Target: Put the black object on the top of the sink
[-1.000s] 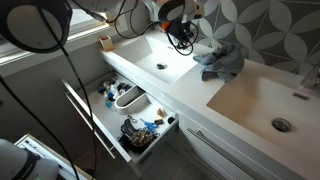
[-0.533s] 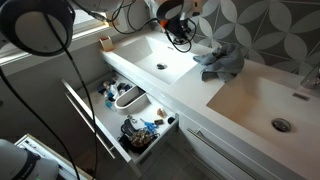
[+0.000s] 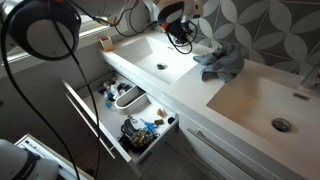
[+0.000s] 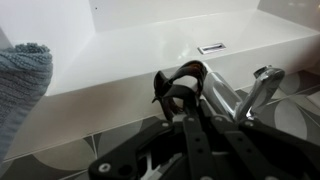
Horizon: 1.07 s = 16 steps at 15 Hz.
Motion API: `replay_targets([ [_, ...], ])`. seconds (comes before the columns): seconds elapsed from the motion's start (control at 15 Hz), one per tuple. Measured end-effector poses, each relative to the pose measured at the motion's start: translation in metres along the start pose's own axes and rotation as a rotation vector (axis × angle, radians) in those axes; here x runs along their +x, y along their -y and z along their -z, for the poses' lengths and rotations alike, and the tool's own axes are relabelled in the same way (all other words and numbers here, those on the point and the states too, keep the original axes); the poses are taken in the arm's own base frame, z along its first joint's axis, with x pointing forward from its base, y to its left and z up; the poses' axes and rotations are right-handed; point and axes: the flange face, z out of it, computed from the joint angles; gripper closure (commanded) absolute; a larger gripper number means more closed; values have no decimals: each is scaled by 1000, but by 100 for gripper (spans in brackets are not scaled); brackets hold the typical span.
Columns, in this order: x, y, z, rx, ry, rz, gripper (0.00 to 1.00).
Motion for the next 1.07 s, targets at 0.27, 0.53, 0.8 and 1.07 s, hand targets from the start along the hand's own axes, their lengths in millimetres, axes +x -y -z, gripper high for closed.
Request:
replay_targets([
  [0.27, 3, -2, -24, 5, -65, -3, 98],
  [0.53, 4, -1, -47, 19, -125, -6, 98],
  [0.8, 3, -1, -67, 20, -179, -6, 98],
  [1.07, 0, -7, -82, 5, -239, -6, 98],
])
